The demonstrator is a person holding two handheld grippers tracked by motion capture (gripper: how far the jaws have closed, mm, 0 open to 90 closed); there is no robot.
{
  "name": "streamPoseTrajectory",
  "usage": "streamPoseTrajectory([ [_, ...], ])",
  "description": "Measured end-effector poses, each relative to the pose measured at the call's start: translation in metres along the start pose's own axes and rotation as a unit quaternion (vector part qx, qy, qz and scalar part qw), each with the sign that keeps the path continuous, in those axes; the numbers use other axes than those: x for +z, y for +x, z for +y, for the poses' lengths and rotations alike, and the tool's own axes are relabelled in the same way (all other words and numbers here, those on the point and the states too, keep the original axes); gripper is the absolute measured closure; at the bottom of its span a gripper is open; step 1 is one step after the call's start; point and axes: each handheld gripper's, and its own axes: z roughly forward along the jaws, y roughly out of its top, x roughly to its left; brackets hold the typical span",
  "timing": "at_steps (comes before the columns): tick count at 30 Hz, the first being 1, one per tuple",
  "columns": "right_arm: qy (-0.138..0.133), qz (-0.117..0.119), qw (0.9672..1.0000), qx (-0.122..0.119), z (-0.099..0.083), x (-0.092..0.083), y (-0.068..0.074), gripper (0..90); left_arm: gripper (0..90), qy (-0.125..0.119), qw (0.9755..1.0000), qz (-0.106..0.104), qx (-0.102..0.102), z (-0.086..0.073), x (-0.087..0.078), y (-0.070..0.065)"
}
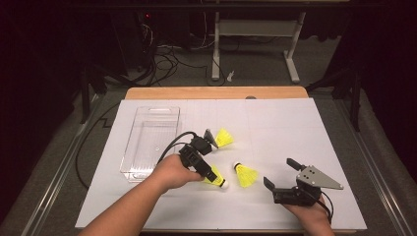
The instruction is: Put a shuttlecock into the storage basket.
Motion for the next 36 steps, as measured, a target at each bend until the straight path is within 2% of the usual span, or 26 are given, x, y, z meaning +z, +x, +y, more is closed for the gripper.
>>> streamPoseTrajectory([
  [2, 0.001, 0.0, 1.0, 0.0, 0.0, 0.0, 0.0, 0.4, 39.3, 0.004, 1.0, 0.001, 0.005, 0.001, 0.003, -0.001],
  [4, 0.0, 0.0, 1.0, 0.0, 0.0, 0.0, 0.0, 0.4, 45.8, 0.011, 0.9999, -0.002, 0.009, 0.002, 0.005, -0.001],
  [9, 0.0, 0.0, 1.0, 0.0, 0.0, 0.0, 0.0, 0.4, 48.5, 0.015, 0.9999, 0.005, 0.007, 0.003, 0.009, 0.001],
  [14, 0.0, 0.0, 1.0, -0.001, 0.0, 0.0, 0.0, 0.4, 48.7, 0.019, 0.9998, -0.003, 0.006, 0.002, 0.015, 0.004],
  [16, 0.001, 0.0, 1.0, 0.0, 0.0, 0.0, 0.0, 0.4, 53.5, 0.018, 0.9998, -0.001, 0.006, 0.001, 0.015, 0.005],
  [19, 0.001, 0.0, 1.0, -0.001, 0.0, 0.0, 0.0, 0.4, 58.1, 0.018, 0.9998, -0.009, 0.004, 0.001, 0.017, 0.007],
  [28, 0.002, 0.0, 1.0, 0.001, 0.0, 0.001, 0.0, 0.4, 65.8, 0.026, 0.9994, -0.016, 0.015, 0.0, 0.021, 0.007],
  [36, 0.002, 0.0, 1.0, 0.001, -0.001, 0.001, 0.0, 0.4, 73.8, 0.026, 0.9993, -0.022, 0.014, 0.0, 0.02, 0.008],
])
